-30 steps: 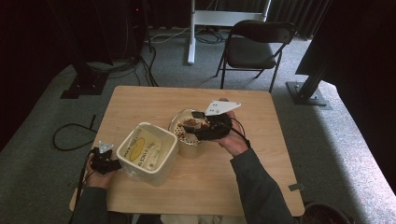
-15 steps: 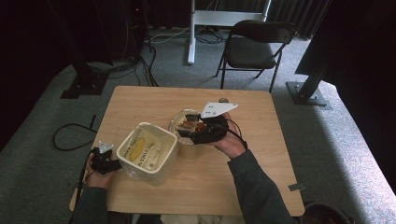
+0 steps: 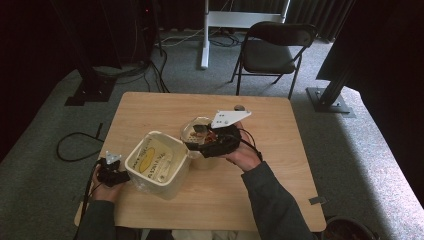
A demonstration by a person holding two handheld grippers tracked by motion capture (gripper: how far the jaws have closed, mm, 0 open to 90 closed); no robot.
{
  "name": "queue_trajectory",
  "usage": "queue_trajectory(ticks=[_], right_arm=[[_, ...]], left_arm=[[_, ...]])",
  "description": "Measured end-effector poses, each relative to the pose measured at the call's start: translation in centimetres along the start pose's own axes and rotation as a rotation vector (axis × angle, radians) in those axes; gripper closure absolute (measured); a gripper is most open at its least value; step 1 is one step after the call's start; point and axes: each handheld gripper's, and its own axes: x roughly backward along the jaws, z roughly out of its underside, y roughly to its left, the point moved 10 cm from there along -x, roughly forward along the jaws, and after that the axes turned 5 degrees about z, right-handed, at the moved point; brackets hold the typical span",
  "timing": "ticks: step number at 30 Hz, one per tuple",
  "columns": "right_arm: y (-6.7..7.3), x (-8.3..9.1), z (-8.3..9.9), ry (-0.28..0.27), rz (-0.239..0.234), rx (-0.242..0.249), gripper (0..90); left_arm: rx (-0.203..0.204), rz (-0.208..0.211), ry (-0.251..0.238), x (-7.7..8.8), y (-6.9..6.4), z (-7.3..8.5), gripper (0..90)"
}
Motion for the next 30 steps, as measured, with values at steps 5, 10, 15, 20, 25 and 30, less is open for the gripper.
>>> queue_trajectory(ticks=[5,10,15,20,25,30], right_arm=[[0.3,0.1,-0.4,-0.010,-0.017,-0.005,35.3],[0.9,-0.1,-0.7,-0.019,-0.041,-0.007,35.3],[1.7,-0.5,-1.1,-0.024,-0.069,-0.006,35.3],[2.2,-0.9,-1.3,-0.020,-0.088,0.000,35.2],[2.7,-1.4,-1.4,-0.016,-0.103,0.005,35.0],[3.5,-2.1,-1.9,-0.024,-0.131,0.008,34.9]], left_arm=[[0.000,0.000,0.000,0.0,0.0,0.0,24.7],[0.001,0.000,0.000,0.0,0.0,0.0,24.7],[0.001,0.000,0.000,0.0,0.0,0.0,24.7],[0.000,0.000,0.000,0.0,0.0,0.0,24.7],[0.001,-0.001,0.001,0.0,0.0,0.0,24.7],[0.001,-0.001,0.001,0.0,0.0,0.0,24.7]])
